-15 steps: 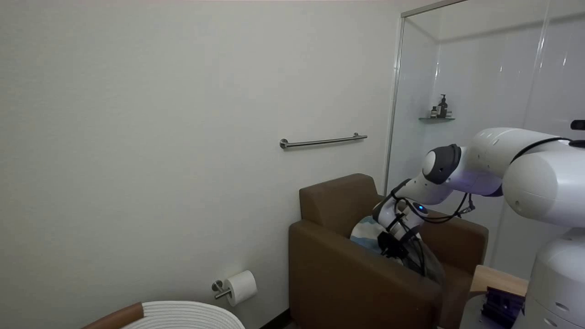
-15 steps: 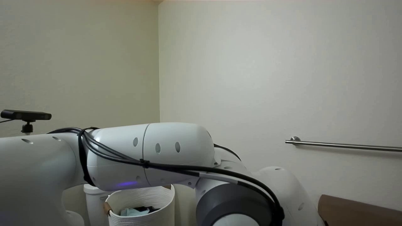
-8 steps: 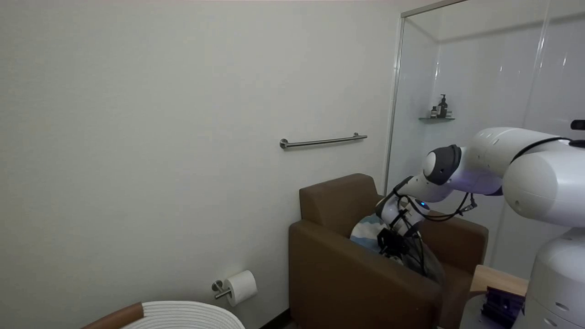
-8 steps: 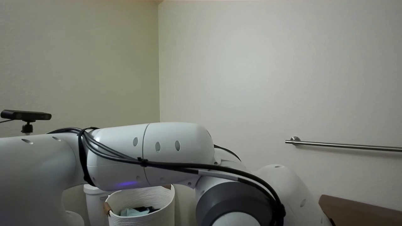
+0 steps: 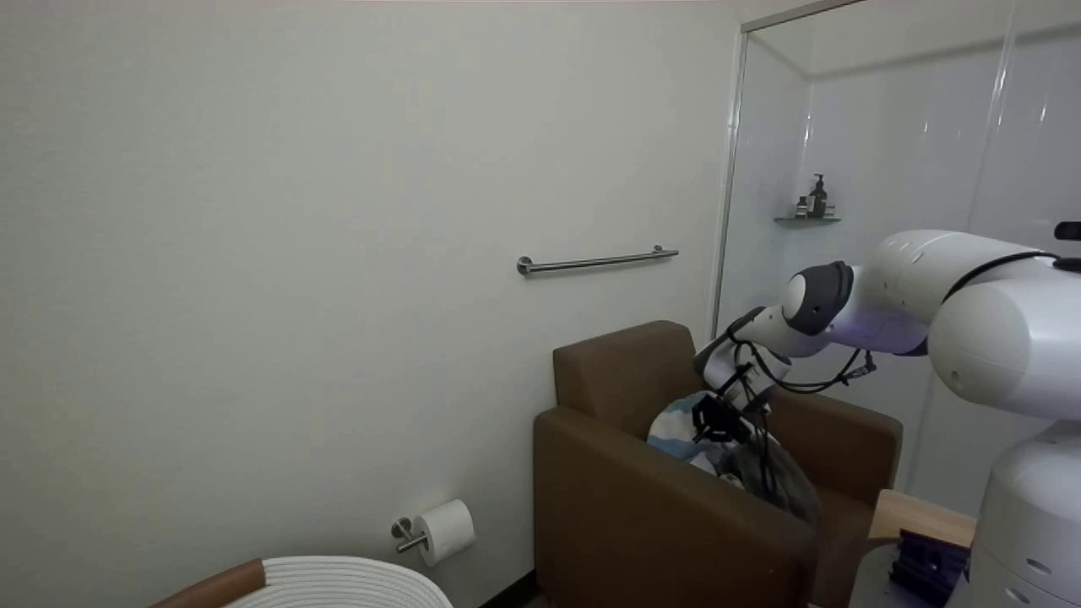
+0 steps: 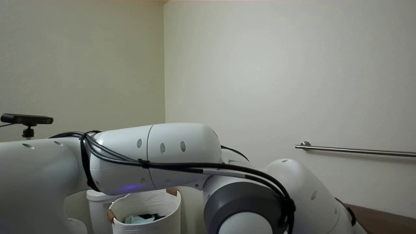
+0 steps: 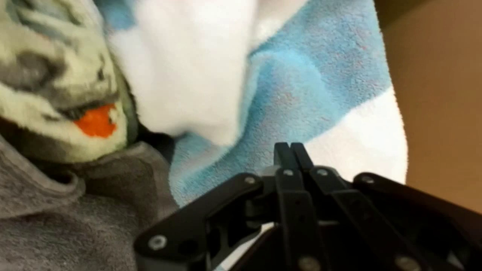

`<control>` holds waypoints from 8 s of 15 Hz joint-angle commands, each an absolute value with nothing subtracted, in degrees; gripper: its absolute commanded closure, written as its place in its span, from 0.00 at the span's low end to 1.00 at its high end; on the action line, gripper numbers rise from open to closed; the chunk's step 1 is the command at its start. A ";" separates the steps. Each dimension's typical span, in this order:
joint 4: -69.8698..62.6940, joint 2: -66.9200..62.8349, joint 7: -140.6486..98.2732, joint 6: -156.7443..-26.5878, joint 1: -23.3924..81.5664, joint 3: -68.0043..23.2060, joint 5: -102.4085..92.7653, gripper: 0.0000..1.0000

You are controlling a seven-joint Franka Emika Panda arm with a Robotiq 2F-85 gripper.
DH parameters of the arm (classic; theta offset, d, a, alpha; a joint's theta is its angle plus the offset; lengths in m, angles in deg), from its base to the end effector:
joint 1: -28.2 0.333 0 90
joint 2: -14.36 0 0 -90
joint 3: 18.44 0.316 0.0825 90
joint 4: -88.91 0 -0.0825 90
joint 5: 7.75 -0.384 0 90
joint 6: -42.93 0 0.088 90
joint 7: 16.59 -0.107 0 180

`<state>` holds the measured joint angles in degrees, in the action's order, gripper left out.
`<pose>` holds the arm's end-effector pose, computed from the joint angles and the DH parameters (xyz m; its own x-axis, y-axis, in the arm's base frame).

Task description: Move the object from the basket to the couch and move the towel from the couch to the basket

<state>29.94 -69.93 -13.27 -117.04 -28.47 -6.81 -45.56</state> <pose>0.4533 -0.5701 -0.0552 0.0091 -0.9966 0.0821 -0.8558 -0.0502 -0.5148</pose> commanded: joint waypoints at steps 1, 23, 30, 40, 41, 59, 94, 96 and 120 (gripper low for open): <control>25.44 -64.22 -11.85 -118.95 -29.61 -4.53 -47.24 0.96; 23.51 -72.59 20.14 -140.10 -34.85 13.19 -61.40 0.00; 22.91 -71.32 -8.10 -125.18 -19.07 -16.37 -61.69 0.00; 24.22 -71.50 -14.57 -123.42 -19.95 -15.96 -58.13 0.00; 24.00 -71.50 -14.50 -124.22 -19.73 -16.03 -58.05 0.00; 23.98 -71.55 -16.41 -120.07 -19.87 -17.77 -53.85 0.95; -13.73 -39.67 28.74 -131.54 -63.67 38.34 -78.06 0.97; -9.56 -42.10 24.97 -129.43 -59.65 34.83 -74.53 0.96; 11.76 -41.31 45.07 -154.33 -51.12 73.96 -67.10 0.98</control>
